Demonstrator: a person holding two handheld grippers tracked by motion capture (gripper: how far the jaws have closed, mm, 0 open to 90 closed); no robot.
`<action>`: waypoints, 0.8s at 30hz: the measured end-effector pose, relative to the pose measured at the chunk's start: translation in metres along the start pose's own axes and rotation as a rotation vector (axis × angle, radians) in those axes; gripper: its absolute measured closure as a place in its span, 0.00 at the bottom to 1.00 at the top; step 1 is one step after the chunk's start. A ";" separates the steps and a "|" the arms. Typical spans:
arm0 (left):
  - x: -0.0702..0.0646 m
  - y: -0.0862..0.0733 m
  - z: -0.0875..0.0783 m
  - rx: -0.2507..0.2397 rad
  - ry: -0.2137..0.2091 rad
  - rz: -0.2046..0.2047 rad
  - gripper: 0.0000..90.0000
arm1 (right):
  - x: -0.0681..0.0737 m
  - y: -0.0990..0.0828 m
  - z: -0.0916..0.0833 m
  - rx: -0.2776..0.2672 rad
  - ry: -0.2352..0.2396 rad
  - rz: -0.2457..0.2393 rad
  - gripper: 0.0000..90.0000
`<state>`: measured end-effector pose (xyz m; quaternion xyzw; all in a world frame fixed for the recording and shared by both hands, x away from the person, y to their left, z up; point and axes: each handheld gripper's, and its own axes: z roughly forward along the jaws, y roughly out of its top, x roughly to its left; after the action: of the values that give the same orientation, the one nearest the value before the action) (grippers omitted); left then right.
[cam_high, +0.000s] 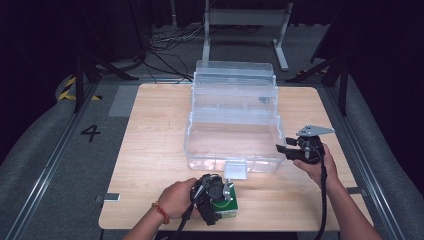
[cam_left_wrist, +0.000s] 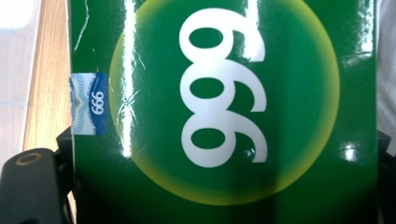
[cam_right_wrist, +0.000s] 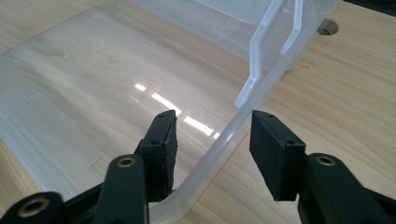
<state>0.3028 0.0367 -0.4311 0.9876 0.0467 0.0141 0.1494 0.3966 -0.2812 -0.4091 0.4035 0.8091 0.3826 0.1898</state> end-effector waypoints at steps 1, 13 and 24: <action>0.000 0.000 0.000 -0.001 0.000 0.000 0.16 | 0.001 0.000 0.000 0.000 -0.001 -0.006 0.58; 0.000 0.000 0.000 0.000 -0.001 -0.001 0.16 | 0.018 -0.004 -0.007 0.010 -0.005 -0.031 0.58; -0.006 -0.002 -0.002 0.008 -0.006 0.012 0.16 | 0.025 -0.007 -0.011 0.013 -0.007 -0.040 0.56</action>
<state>0.2966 0.0384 -0.4298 0.9885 0.0406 0.0118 0.1453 0.3715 -0.2688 -0.4076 0.3899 0.8188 0.3722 0.1975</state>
